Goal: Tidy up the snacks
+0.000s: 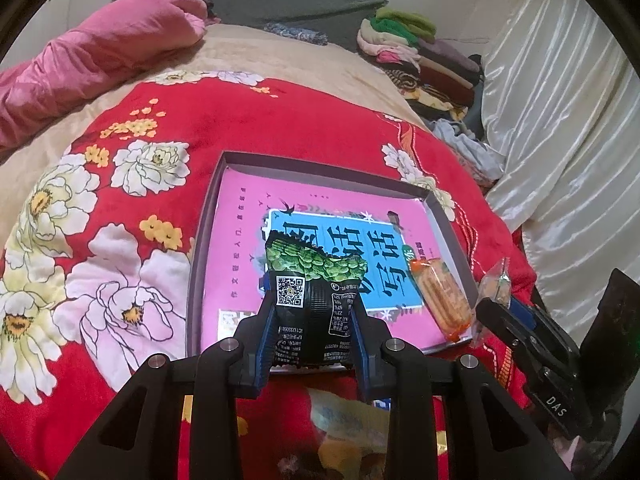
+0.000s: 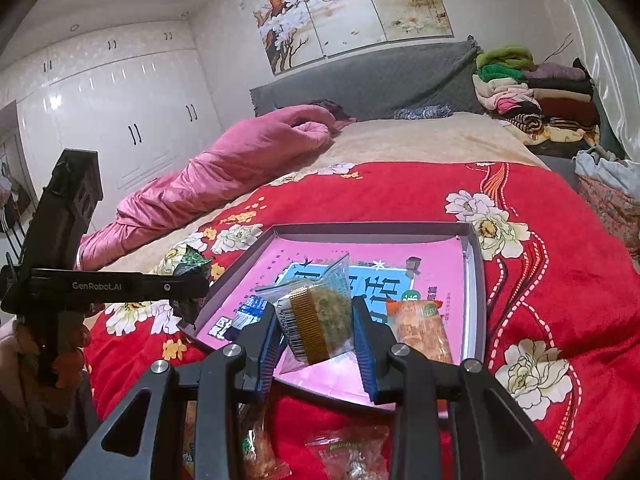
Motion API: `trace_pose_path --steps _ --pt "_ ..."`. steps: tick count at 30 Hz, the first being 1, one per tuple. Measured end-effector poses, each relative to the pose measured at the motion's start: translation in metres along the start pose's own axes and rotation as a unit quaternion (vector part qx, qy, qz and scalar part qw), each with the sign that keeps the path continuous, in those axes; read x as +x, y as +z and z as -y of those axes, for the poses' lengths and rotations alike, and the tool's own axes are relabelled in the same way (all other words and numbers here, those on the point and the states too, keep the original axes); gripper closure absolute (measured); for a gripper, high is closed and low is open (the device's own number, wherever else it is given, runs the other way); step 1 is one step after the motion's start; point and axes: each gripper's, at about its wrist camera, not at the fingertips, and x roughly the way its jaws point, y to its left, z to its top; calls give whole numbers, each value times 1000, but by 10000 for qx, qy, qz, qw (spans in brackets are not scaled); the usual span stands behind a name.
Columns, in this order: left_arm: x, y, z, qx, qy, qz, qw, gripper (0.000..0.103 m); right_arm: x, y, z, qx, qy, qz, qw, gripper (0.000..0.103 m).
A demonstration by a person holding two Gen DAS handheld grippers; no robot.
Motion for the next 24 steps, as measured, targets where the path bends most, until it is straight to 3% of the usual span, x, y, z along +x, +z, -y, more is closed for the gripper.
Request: trace_pose_path --steps 24 --pt "41 0 -26 -77 364 -268 9989 69 12 9 28 283 -231 -64 9993 68"
